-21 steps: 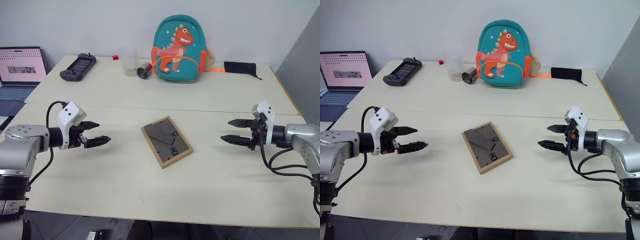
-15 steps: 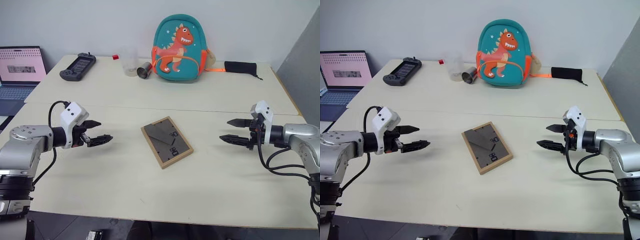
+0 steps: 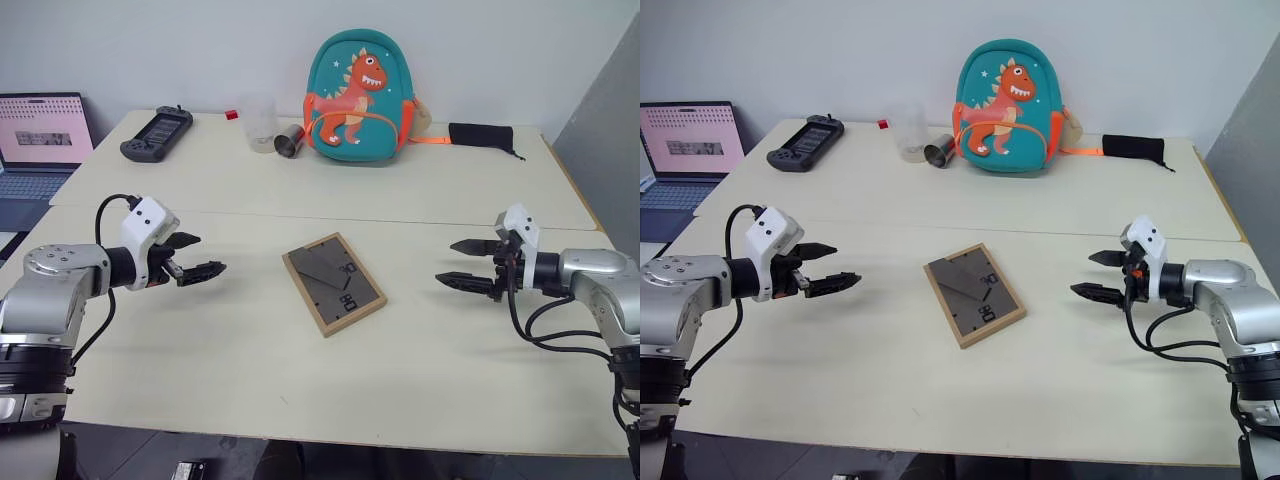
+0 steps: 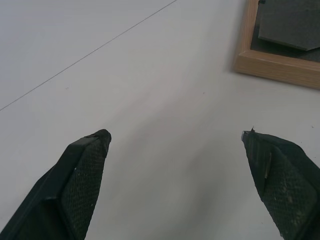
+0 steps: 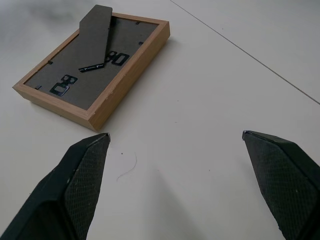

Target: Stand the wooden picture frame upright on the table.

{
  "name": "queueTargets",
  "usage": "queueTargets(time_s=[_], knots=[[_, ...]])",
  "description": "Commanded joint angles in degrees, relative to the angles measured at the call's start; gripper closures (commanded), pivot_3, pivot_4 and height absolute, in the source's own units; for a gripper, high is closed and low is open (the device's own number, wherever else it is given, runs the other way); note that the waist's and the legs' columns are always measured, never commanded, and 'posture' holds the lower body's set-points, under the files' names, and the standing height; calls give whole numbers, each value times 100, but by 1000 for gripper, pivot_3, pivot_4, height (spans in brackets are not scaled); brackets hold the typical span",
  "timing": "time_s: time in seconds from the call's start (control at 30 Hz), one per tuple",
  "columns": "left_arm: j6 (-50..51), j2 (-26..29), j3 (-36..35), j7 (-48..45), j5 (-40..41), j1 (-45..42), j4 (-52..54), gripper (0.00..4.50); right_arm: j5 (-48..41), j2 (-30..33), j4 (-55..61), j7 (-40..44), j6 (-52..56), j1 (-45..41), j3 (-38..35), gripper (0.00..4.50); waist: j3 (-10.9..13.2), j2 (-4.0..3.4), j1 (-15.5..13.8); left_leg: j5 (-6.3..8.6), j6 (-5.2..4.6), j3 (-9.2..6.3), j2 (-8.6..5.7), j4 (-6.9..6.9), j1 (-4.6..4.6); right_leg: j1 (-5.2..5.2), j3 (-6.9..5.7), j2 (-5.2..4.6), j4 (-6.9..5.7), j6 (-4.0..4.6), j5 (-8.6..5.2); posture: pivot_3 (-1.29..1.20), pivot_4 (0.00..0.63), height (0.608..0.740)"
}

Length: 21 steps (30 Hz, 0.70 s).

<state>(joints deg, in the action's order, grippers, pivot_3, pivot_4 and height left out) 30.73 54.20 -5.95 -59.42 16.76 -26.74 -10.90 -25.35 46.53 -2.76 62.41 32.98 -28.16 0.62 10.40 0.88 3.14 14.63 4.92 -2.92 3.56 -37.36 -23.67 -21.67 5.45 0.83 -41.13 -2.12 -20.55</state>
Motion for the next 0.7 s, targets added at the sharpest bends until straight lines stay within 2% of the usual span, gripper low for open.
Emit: queueTargets(time_s=[0.03, 0.07, 0.13, 0.17, 0.47, 0.67, 0.7], knots=[[-26, 29, -57, -69, 53, -50, 152, 10, 38, -24, 14, 70, -74, -167, -41, 0, 0, 0, 0, 0, 0, 0, 0, -3, 0, 1, 0, 0, -1, 0, 0, 0, 150, 740], [1, 31, -54, -109, 80, -34, 174, 10, 43, -35, 4, 69, -83, -173, -33, 0, 0, 0, 0, 0, 0, 0, 0, -5, 0, 1, 0, 0, -1, 0, 0, 0, 150, 740], [28, 42, -51, -182, 121, 7, 229, 363, 68, -65, -48, 61, -127, -196, -8, 359, 0, 0, 0, 0, 0, 0, 0, -13, -3, 2, -1, 0, -3, 0, 0, 0, 150, 740], [38, 30, -77, -184, 147, 27, 256, 369, 49, -71, -55, 90, -119, -192, -2, 368, 0, 0, 0, 0, 0, -2, 0, -17, -3, 3, -2, 0, -3, 0, 0, 0, 150, 740], [-3, -126, -2, -127, 147, 9, 306, 2462, 408, -328, -388, 93, -523, -339, 247, 2641, 1, -1, 2, 1, -1, -11, 0, -52, -3, 22, -7, 2, -7, -12, 6, 0, 150, 740], [-395, -495, 427, -5, -169, -35, 223, 4083, 871, -709, -898, 38, -1074, -538, 542, 4405, 1, -1, 2, 1, -1, -11, -1, -57, -3, 25, -6, 2, -7, -17, 10, 0, 150, 740], [-439, -580, 500, 9, -211, -88, 171, 4350, 927, -790, -978, 11, -1132, -583, 577, 4500, 1, -1, 2, 1, -1, -11, -2, -58, -2, 25, -5, 2, -8, -17, 10, 0, 150, 740]])
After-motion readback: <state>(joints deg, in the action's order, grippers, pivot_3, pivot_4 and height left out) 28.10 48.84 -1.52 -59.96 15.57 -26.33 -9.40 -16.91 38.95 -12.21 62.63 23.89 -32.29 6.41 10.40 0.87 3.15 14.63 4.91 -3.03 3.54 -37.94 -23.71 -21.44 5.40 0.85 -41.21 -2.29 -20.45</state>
